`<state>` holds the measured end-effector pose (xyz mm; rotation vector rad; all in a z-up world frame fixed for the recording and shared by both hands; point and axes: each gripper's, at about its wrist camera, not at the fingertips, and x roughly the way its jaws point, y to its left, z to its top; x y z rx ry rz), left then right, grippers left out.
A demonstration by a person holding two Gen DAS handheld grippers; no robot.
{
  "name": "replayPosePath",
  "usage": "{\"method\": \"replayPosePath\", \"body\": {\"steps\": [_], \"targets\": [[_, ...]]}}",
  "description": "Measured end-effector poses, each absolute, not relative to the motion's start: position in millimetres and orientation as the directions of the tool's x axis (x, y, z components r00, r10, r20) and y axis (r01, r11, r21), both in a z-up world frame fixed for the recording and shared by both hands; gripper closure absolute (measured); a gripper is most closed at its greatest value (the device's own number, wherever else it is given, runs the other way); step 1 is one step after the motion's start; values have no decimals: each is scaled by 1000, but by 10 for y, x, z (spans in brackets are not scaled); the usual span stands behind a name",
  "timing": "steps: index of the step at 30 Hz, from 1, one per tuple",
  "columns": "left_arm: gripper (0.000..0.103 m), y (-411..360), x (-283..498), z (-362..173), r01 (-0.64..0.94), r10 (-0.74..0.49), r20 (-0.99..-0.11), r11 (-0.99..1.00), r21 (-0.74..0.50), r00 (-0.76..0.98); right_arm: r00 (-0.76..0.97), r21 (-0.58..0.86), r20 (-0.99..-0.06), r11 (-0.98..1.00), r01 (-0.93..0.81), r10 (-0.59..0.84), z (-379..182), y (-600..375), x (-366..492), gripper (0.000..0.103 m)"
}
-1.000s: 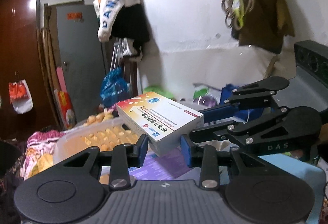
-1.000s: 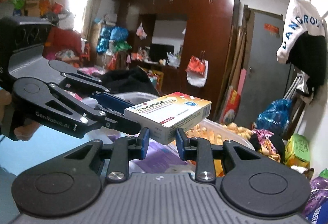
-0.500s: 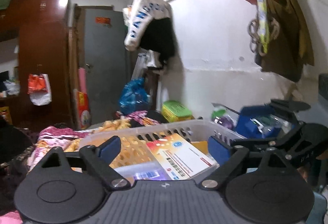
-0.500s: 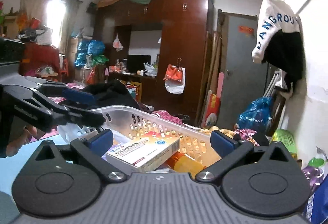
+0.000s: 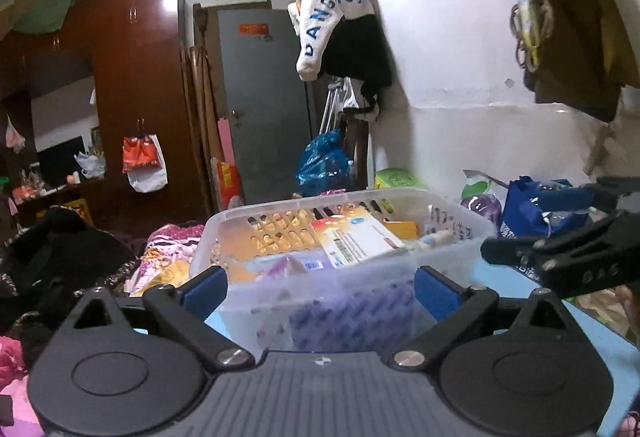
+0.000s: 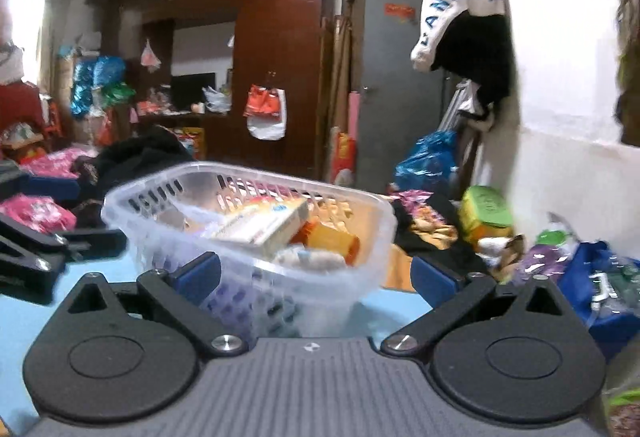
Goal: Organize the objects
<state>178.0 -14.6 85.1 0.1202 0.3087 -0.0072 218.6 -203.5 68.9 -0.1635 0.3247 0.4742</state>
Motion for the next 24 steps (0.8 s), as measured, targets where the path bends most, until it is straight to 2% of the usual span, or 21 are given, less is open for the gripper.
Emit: {"method": "replayPosePath", "body": {"steps": [3, 11, 15, 18, 24], "targets": [[2, -166, 1530, 847, -6, 39, -296, 994, 112, 955, 821, -22, -338, 869, -495, 460, 639, -2141, 2009, 0], [2, -11, 751, 771, -12, 11, -192, 1000, -6, 981, 800, 117, -297, 851, -512, 522, 635, -2358, 1569, 0], [2, 40, 691, 835, -50, 46, -200, 999, -16, 979, 815, 104, -304, 868, -486, 493, 704, -2341, 1539, 0], [2, 43, 705, 858, -70, 64, -250, 997, -17, 966, 818, 94, -337, 881, -464, 467, 779, -2322, 1568, 0], [2, 14, 728, 898, -51, 44, -246, 998, -23, 968, 828, 67, -337, 888, -454, 449, 797, -2270, 1638, 0]]}}
